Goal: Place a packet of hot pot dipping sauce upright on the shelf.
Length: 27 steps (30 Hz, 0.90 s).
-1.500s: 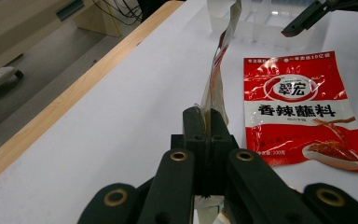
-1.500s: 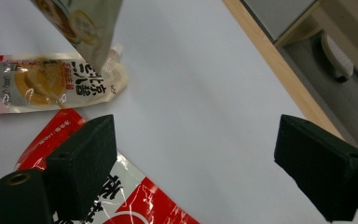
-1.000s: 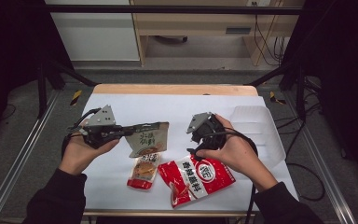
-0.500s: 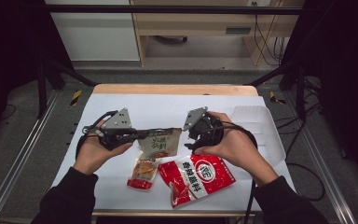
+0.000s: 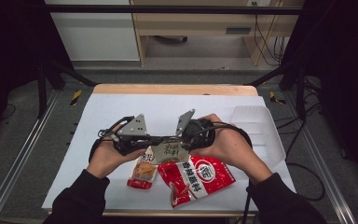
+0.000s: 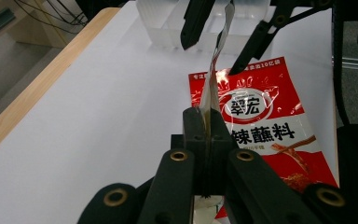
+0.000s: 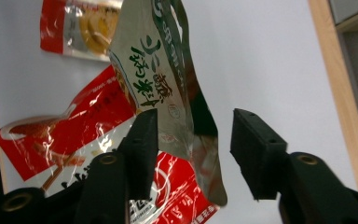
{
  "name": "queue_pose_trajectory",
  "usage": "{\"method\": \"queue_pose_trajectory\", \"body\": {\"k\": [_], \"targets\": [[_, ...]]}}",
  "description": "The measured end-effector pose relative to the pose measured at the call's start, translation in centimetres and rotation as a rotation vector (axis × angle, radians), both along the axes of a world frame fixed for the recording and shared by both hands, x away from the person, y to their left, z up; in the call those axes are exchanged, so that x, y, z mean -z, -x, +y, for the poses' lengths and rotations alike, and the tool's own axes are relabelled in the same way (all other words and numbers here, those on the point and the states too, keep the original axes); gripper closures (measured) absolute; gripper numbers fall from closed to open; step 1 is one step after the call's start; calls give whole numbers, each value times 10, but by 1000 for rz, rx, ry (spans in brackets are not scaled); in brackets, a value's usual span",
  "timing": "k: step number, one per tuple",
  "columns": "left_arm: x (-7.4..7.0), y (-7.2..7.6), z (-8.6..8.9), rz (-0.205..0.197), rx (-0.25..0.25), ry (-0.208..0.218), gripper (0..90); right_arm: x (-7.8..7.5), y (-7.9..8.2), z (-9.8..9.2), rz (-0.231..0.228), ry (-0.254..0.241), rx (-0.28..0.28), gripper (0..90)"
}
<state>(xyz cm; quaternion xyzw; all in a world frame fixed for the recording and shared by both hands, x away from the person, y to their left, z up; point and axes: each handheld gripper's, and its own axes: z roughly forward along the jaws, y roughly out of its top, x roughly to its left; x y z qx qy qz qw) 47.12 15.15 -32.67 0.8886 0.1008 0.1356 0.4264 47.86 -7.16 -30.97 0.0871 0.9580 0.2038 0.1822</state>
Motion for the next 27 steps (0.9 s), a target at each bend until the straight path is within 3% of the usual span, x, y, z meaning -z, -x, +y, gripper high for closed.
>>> {"method": "queue_pose_trajectory", "body": {"k": [4,15,23,27], "targets": [[1,2,-3,3,13,4,900,5,-1,1,38,20,-8,613],[5,2,-3,16,8,23,900,4,4,1,32,-6,-43,859],[5,1,0,31,1,48,900,1,3,3,30,-5,-40,895],[4,0,1,30,0,61,900,-3,3,5,6,2,-33,900]]}}
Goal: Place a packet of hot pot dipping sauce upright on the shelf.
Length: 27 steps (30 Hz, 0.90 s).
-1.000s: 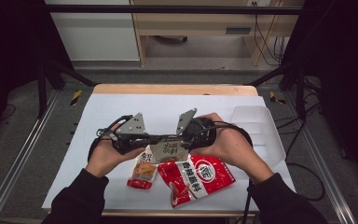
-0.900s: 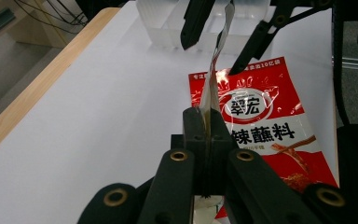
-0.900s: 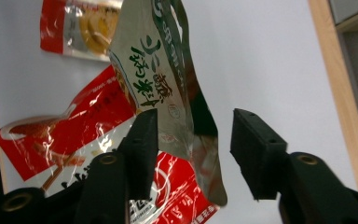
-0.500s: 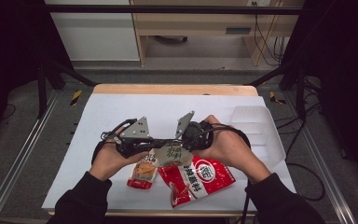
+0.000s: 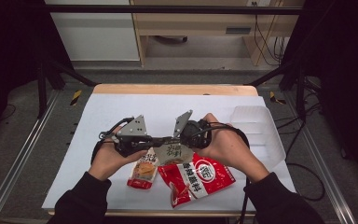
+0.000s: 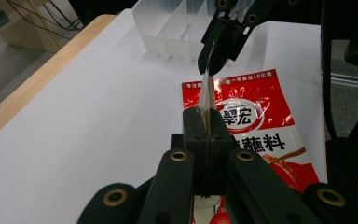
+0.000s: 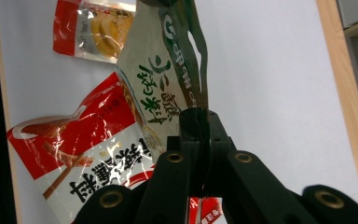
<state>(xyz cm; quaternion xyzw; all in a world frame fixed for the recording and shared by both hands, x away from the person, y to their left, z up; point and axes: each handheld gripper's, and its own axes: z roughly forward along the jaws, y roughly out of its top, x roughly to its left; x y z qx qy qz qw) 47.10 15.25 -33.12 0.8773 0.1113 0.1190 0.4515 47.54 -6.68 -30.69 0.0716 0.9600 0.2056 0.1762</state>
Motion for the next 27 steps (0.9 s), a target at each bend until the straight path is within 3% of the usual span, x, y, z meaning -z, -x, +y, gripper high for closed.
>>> {"method": "queue_pose_trajectory", "body": {"k": [6,8,9,10,12,13,16,17,22,27], "targets": [[-2,-1,5,3,-21,54,886,-7,2,3,-29,3,5,900],[-2,-3,10,-3,-67,102,732,-14,2,3,-48,10,8,900],[-2,-3,10,-3,-67,102,635,-16,1,2,-54,13,9,900],[-2,-3,12,6,-86,129,635,-16,1,2,-54,13,9,900],[-1,-4,16,1,-115,160,453,-22,-2,-1,-76,24,22,900],[0,-3,18,-10,-128,160,453,-22,-2,-1,-76,24,22,900],[8,0,27,-30,-191,149,303,-31,-7,-9,-100,20,36,900],[8,0,27,-30,-191,149,274,-33,-8,-11,-102,18,40,900],[28,0,46,29,-284,125,222,-44,-11,-22,-136,18,66,900],[36,-1,58,34,-330,114,174,-53,-12,-30,-152,10,87,900]]}}
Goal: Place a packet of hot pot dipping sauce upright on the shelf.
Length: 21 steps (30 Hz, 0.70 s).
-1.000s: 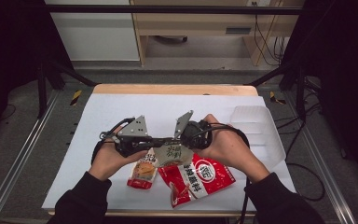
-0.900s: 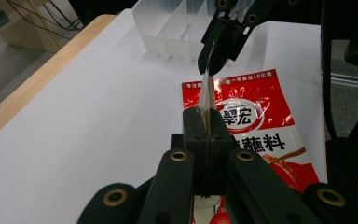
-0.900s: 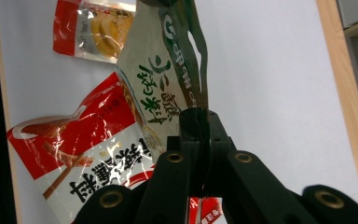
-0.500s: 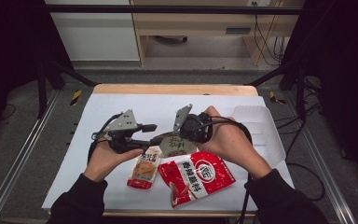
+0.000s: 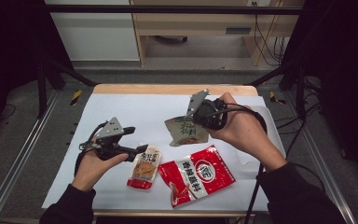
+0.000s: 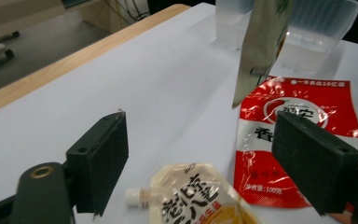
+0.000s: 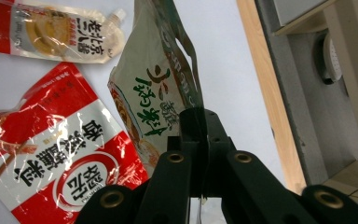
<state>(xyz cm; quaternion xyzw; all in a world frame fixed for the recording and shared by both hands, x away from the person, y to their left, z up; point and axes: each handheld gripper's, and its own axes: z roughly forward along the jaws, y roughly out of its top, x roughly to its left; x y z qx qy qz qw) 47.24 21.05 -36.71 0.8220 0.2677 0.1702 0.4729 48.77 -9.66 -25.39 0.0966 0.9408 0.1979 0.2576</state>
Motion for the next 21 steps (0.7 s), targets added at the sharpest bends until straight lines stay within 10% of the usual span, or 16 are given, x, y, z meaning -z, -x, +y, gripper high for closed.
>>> {"method": "queue_pose_trajectory", "body": {"k": [21], "targets": [[56,8,48,11,-158,11,107,-43,-12,-61,-150,-78,123,900]]}}
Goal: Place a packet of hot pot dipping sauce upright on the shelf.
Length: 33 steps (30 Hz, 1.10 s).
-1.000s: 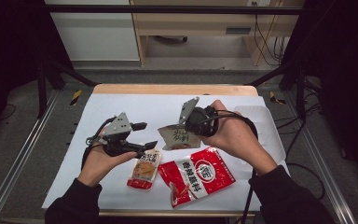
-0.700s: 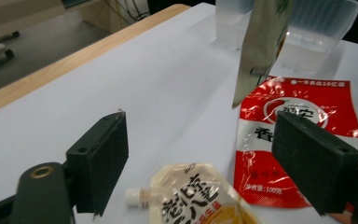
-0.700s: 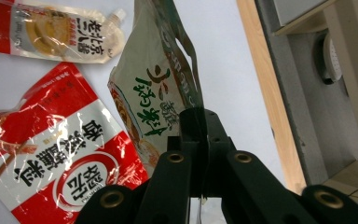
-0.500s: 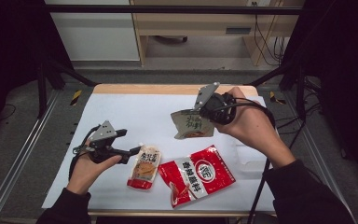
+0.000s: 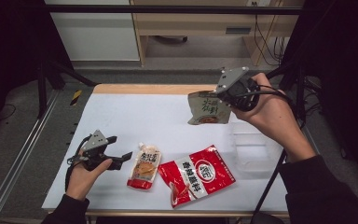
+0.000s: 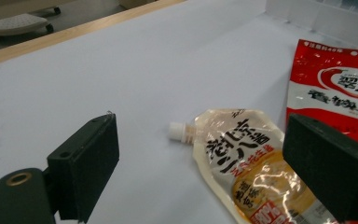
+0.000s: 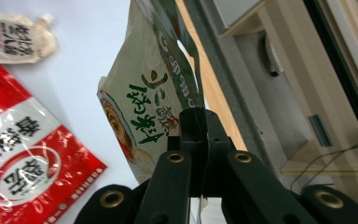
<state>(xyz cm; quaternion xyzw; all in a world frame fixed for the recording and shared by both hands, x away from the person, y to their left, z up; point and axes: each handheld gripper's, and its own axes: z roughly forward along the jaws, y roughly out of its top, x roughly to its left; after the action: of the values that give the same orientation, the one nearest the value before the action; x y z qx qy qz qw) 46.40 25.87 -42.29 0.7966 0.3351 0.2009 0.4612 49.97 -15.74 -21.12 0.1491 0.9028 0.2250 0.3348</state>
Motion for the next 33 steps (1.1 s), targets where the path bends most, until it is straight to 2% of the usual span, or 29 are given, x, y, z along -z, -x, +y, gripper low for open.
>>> {"method": "queue_pose_trajectory", "body": {"k": [2,6,9,12,14,16,21,23,26,28,33], "targets": [[8,2,6,-10,-30,-15,101,-2,-3,-14,-9,-3,25,900],[7,2,11,-5,-38,10,93,-4,-5,-29,-22,-3,56,900],[9,1,16,1,-56,9,93,-4,-6,-46,-36,-17,81,900],[9,2,21,0,-63,-10,93,-4,-6,-53,-40,-19,88,900],[9,4,24,1,-60,-1,92,-2,-5,-63,-45,-27,99,900],[9,8,31,5,-65,-16,92,0,-5,-68,-47,-28,109,900],[10,13,40,6,-81,-11,89,7,-8,-80,-48,-49,138,900],[10,12,42,0,-79,-22,87,8,-9,-83,-50,-45,141,900],[10,10,50,5,-109,1,87,13,-14,-90,-69,-62,156,900],[9,10,52,2,-123,0,87,15,-18,-97,-78,-72,169,900],[11,9,49,6,-117,-15,87,19,-25,-106,-86,-87,179,900]]}}
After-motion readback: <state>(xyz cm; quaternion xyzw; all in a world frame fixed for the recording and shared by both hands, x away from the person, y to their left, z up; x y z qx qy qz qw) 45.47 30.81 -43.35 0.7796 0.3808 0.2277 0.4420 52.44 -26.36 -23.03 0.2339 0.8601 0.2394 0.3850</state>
